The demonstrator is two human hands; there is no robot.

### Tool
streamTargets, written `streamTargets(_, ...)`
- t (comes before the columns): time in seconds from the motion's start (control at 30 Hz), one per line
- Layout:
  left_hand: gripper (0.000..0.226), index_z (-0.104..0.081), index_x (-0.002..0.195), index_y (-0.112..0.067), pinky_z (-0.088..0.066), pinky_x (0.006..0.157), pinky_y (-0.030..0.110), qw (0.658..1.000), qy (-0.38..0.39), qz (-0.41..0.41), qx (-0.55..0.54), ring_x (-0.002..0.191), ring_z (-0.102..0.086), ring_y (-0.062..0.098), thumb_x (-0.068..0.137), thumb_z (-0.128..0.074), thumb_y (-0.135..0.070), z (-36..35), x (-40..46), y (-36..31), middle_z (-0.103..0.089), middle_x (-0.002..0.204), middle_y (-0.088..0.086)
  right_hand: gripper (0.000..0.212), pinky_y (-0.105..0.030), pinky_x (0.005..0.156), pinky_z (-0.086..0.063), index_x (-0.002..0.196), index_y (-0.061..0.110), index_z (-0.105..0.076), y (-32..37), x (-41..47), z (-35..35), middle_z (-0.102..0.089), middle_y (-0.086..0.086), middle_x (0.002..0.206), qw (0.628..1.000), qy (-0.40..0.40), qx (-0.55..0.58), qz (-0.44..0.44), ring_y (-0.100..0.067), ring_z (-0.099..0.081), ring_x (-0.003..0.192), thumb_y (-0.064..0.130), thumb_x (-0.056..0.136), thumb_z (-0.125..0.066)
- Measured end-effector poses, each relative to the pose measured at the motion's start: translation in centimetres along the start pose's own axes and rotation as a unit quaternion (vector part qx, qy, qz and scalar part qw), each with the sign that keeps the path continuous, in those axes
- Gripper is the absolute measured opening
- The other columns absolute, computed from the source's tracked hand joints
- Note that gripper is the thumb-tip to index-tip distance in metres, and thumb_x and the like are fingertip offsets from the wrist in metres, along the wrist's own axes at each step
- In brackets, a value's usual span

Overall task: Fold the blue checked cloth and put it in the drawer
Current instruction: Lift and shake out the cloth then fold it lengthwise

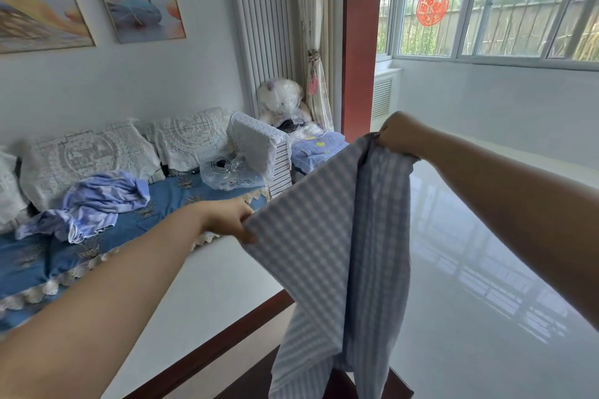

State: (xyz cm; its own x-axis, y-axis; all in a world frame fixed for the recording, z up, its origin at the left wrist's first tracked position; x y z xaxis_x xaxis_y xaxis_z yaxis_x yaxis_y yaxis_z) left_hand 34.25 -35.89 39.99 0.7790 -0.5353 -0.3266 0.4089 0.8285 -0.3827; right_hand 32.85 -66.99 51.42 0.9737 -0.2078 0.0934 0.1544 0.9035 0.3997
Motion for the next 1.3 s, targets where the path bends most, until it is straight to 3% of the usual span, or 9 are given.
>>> streamTargets(0.1,0.022,-0.068,0.089,-0.006,-0.049,0.064,0.014,0.985,-0.058,0.007,-0.163,0.071,-0.061,0.009,0.083,-0.073,-0.026,0.6,-0.6,2.1,-0.066,0.076,-0.001,0.022,-0.031,0.074,-0.039,0.103,0.002,-0.065,-1.7,0.9,0.1,-0.055,-0.013,0.092,0.999,-0.005,0.023,-0.037,-0.027,-0.049,0.084,0.014,0.089,-0.052)
streamTargets(0.2,0.058,-0.069,0.094,-0.005,-0.057,0.068,0.022,0.898,-0.170,0.006,-0.406,0.073,-0.067,0.013,0.059,-0.084,-0.048,2.4,-1.5,3.2,-0.074,0.080,0.002,0.009,-0.032,0.073,-0.039,0.086,0.007,-0.058,-2.9,1.5,-0.1,-0.055,-0.014,0.088,0.995,-0.027,0.059,-0.071,-0.027,-0.049,0.083,0.014,0.089,-0.053)
streamTargets(0.27,0.038,-0.068,0.094,-0.006,-0.056,0.079,0.034,0.817,-0.219,-0.014,-0.533,0.080,-0.067,0.021,0.070,-0.080,-0.033,3.7,-1.5,2.4,-0.074,0.082,0.003,0.017,-0.031,0.071,-0.038,0.076,0.006,-0.056,-3.4,1.9,-0.2,-0.051,-0.010,0.075,0.992,-0.039,0.074,-0.095,-0.027,-0.049,0.082,0.014,0.090,-0.050)
streamTargets(0.33,0.011,-0.068,0.093,-0.009,-0.053,0.084,0.040,0.788,-0.282,-0.012,-0.547,0.084,-0.065,0.025,0.084,-0.068,-0.016,5.1,-1.6,0.4,-0.072,0.086,0.006,0.022,-0.030,0.068,-0.042,0.093,0.001,-0.062,-3.2,2.4,-0.5,-0.052,-0.010,0.075,0.991,-0.031,0.072,-0.104,-0.025,-0.052,0.079,0.018,0.093,-0.048)
streamTargets(0.53,0.023,-0.066,0.088,0.005,-0.060,0.063,0.034,0.804,-0.413,-0.038,-0.425,0.072,-0.066,0.030,0.087,-0.066,-0.018,6.7,-0.8,-5.7,-0.067,0.084,0.022,0.040,-0.021,0.039,-0.048,0.123,0.021,-0.049,2.1,0.7,-2.9,-0.053,-0.010,0.108,0.920,0.080,0.383,-0.010,-0.014,-0.053,0.065,0.003,0.088,-0.058)
streamTargets(0.77,0.021,-0.060,0.080,0.002,-0.031,0.050,0.022,0.803,-0.421,-0.097,-0.411,0.052,-0.036,0.010,0.089,-0.062,-0.017,5.3,-0.6,-10.5,-0.043,0.060,0.002,0.026,-0.033,0.064,-0.061,0.114,0.017,-0.056,6.3,-3.2,-4.9,-0.068,-0.013,0.083,0.863,0.165,0.475,0.034,-0.023,-0.072,0.067,0.001,0.096,-0.047)
streamTargets(1.03,0.012,-0.065,0.076,-0.016,-0.049,0.064,0.033,0.732,-0.360,-0.074,-0.573,0.064,-0.058,0.019,0.087,-0.065,-0.021,3.1,-0.6,-8.6,-0.062,0.071,0.005,0.028,-0.031,0.087,-0.055,0.108,0.007,-0.061,8.0,-5.2,-5.8,-0.071,-0.007,0.098,0.861,0.271,0.402,0.152,-0.018,-0.069,0.095,-0.008,0.093,-0.043)
streamTargets(1.13,0.007,-0.067,0.088,-0.012,-0.053,0.058,0.027,0.723,-0.323,-0.087,-0.605,0.063,-0.062,0.015,0.090,-0.062,-0.017,2.7,-0.9,-8.8,-0.066,0.074,0.004,0.016,-0.023,0.082,-0.055,0.102,0.007,-0.062,8.7,-5.3,-5.4,-0.068,-0.002,0.091,0.926,0.167,0.246,0.231,-0.014,-0.066,0.086,0.000,0.087,-0.060)
streamTargets(1.3,0.015,-0.068,0.099,-0.009,-0.052,0.063,0.030,0.750,-0.304,-0.121,-0.575,0.070,-0.061,0.017,0.093,-0.059,-0.019,2.5,-2.0,-10.0,-0.064,0.079,0.009,0.021,-0.034,0.075,-0.053,0.071,0.010,-0.062,8.8,-5.5,-4.6,-0.067,-0.001,0.067,0.943,-0.005,0.243,0.226,-0.020,-0.066,0.067,0.025,0.078,-0.075)
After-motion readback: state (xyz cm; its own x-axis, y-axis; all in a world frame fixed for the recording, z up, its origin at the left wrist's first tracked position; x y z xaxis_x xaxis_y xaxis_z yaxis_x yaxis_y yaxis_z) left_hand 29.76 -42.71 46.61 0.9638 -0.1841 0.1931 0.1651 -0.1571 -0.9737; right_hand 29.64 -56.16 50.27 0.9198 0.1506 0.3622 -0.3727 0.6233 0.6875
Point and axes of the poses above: each hand's wrist, its own x-axis towards the middle knuckle, its own z-axis out of the back of the hand, y = z × x, the point moved 6 cm from there along x, towards the middle knuckle
